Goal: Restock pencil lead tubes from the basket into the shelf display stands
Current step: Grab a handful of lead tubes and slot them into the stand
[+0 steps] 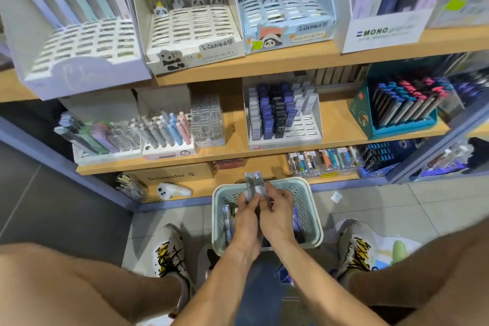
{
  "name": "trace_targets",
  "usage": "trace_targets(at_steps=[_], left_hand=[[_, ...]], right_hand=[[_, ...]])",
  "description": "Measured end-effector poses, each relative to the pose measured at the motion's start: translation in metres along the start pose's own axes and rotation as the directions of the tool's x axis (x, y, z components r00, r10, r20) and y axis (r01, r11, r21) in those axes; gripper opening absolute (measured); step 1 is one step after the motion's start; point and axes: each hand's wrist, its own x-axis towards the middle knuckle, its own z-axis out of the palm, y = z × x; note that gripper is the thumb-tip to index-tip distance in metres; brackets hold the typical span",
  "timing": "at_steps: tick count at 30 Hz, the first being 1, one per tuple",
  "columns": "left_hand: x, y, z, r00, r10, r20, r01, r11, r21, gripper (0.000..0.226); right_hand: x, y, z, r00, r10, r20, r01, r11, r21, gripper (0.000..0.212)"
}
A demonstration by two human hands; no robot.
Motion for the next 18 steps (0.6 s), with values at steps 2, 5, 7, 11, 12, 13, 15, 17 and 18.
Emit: trace_targets(at_steps=[2,5,7,11,12,13,15,17,18], left_hand=[[-0.006,0.003,0.002,1.0,-0.018,-0.008,0.017,0.997,-0.078,0.033],[-0.013,0.01,0.006,1.0,-0.024,-0.011,0.022,0.992,-0.125,0.029],[-0.019,0.016,0.008,1.0,-0.014,-0.001,0.013,0.991,-0.13,0.031],[-0.033,0.03,0.015,1.0,-0.008,0.016,0.01,0.995,-0.103,0.025],[-0.036,0.033,0.018,1.0,0.001,0.024,0.002,0.995,-0.103,0.026],[-0.039,0.037,0.02,0.999,0.011,0.033,-0.008,0.996,-0.093,0.028],[-0.043,0.043,0.024,0.999,0.022,0.043,-0.018,0.997,-0.073,0.034],[-0.048,0.05,0.029,0.998,0.027,0.065,-0.023,0.998,-0.056,0.037],[-0.053,0.055,0.032,0.996,0.034,0.083,-0.03,0.999,-0.045,0.037]], right_hand=[[-0.003,-0.002,-0.002,0.994,-0.105,-0.04,0.104,0.994,-0.027,0.039],[-0.007,-0.007,-0.003,0.978,-0.193,-0.085,0.187,0.98,-0.069,0.027],[-0.009,-0.01,-0.006,0.972,-0.223,-0.081,0.21,0.968,-0.136,0.024],[-0.009,-0.021,-0.019,0.967,-0.25,-0.048,0.229,0.936,-0.266,0.028],[-0.011,-0.026,-0.024,0.963,-0.267,-0.031,0.25,0.934,-0.256,0.03],[-0.012,-0.031,-0.029,0.959,-0.283,-0.008,0.272,0.929,-0.25,0.032],[-0.014,-0.043,-0.041,0.946,-0.321,0.052,0.323,0.906,-0.274,0.039],[-0.013,-0.058,-0.056,0.93,-0.352,0.104,0.366,0.879,-0.305,0.044],[-0.012,-0.067,-0.064,0.925,-0.358,0.128,0.38,0.87,-0.314,0.045]])
